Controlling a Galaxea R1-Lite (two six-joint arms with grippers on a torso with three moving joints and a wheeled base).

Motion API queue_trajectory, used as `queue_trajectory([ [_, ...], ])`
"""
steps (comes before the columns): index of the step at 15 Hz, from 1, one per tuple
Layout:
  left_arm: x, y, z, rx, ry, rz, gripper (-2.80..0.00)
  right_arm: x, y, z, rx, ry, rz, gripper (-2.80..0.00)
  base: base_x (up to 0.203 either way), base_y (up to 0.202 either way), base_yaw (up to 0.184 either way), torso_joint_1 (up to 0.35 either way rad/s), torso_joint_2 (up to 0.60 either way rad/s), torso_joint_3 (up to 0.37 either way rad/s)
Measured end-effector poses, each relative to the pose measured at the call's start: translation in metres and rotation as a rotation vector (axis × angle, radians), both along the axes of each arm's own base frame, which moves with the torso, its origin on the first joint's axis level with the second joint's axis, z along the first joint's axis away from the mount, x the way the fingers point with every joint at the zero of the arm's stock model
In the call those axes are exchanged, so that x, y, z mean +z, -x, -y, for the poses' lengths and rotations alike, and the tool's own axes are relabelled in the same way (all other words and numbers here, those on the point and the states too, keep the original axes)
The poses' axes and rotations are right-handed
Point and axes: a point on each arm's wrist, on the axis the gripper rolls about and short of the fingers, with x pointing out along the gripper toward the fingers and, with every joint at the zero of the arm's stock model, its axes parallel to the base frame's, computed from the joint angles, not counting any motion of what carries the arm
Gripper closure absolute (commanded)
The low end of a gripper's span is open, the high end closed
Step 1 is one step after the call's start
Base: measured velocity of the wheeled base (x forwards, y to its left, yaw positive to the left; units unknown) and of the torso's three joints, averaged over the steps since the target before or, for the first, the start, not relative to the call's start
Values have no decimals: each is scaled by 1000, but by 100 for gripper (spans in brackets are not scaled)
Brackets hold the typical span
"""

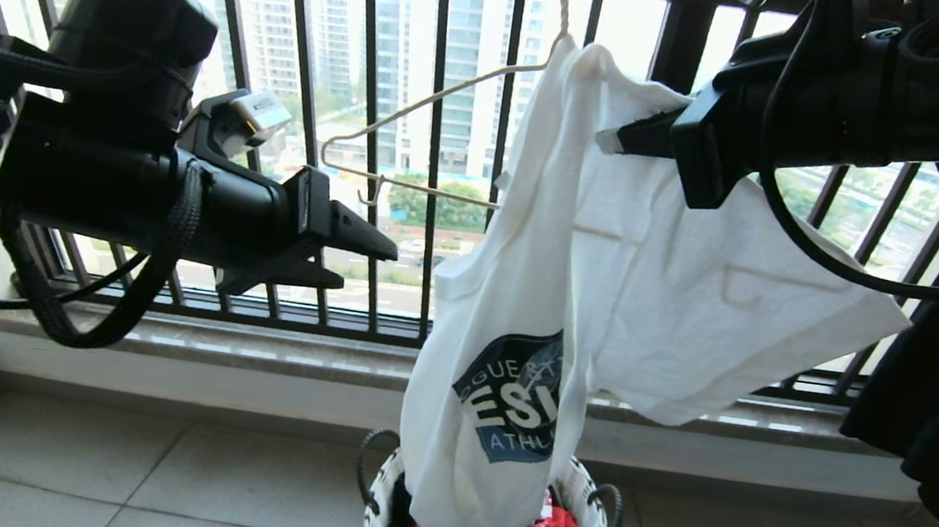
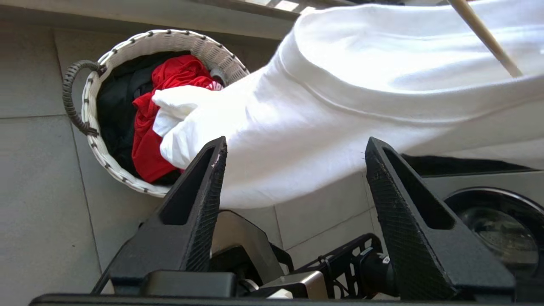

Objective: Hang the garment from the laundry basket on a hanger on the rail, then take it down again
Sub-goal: Hang the clothes on the clothes rack

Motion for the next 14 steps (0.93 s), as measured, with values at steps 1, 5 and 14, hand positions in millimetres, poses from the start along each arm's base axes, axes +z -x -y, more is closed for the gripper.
queue_trajectory([
  [1,-4,-6,4,23,4,2,-280,2,3,-1,7,-3,4,0,0,0,0,0,0,0],
  [5,-20,-24,14,54,46,-2,-280,7,18,-6,49,-12,15,0,0,0,0,0,0,0],
  [14,-46,-40,27,120,-40,-42,-280,15,37,-16,112,-29,38,0,0,0,0,0,0,0],
])
